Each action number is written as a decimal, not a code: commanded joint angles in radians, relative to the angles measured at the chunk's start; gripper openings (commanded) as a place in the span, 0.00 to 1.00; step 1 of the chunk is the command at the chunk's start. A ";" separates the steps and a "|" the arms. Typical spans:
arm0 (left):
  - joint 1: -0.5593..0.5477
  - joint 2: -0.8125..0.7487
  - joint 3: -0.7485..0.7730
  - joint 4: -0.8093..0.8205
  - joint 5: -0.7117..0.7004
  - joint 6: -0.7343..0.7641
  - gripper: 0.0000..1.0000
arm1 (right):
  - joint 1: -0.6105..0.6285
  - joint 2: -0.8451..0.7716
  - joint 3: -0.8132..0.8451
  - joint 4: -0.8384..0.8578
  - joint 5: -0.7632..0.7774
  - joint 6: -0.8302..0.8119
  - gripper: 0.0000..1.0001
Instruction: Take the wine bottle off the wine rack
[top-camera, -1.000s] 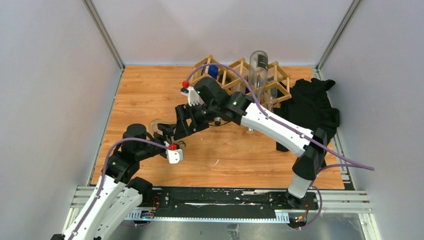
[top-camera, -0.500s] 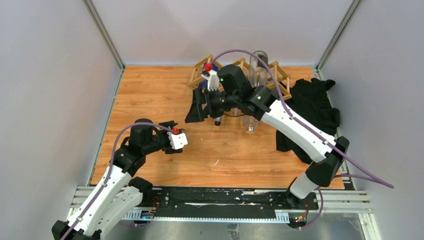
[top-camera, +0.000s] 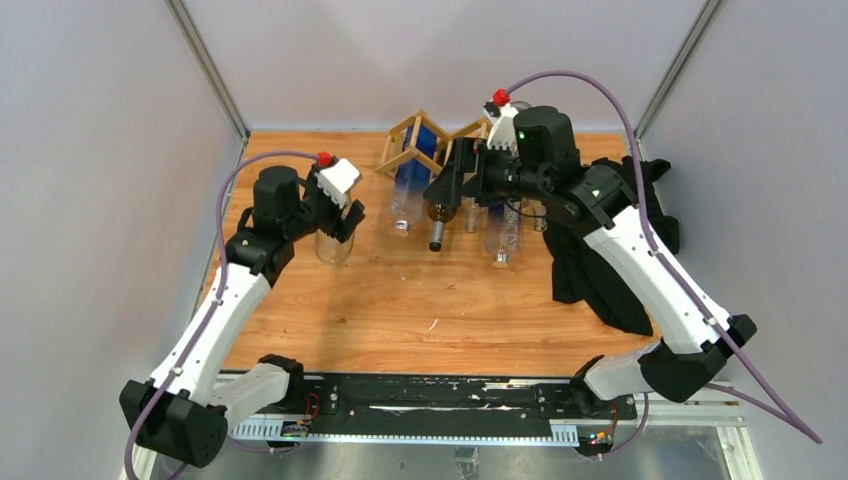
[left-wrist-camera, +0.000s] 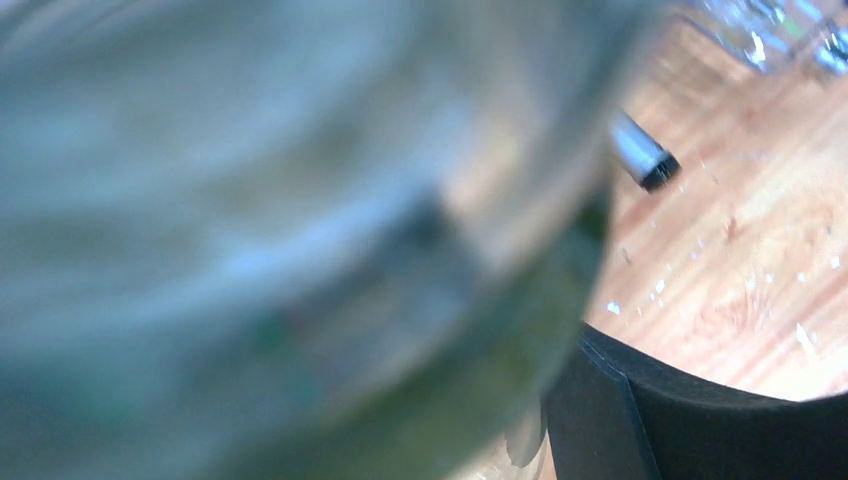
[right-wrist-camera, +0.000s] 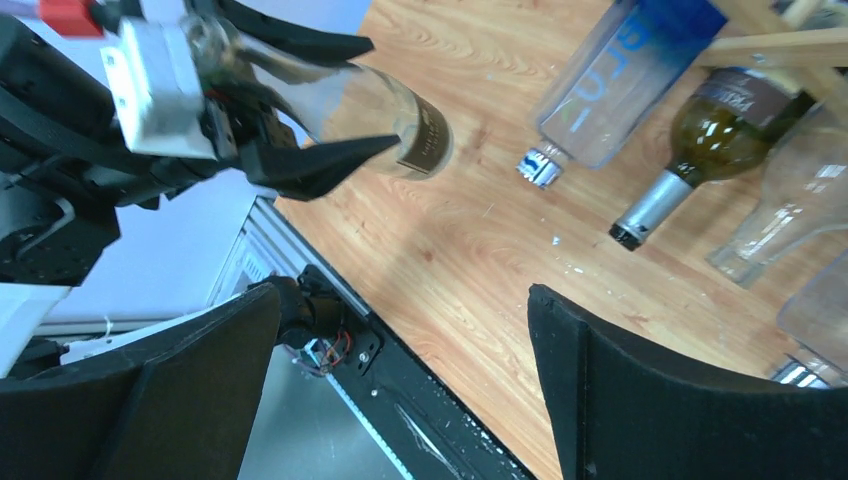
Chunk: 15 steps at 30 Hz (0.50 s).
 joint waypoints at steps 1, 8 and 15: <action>0.044 0.067 0.147 0.145 0.005 -0.120 0.00 | -0.059 -0.043 0.008 -0.038 0.041 -0.026 0.97; 0.124 0.203 0.264 0.225 0.003 -0.194 0.00 | -0.127 -0.059 0.021 -0.063 0.071 -0.038 0.98; 0.190 0.337 0.303 0.379 0.027 -0.227 0.00 | -0.185 -0.083 -0.022 -0.062 0.129 -0.036 0.99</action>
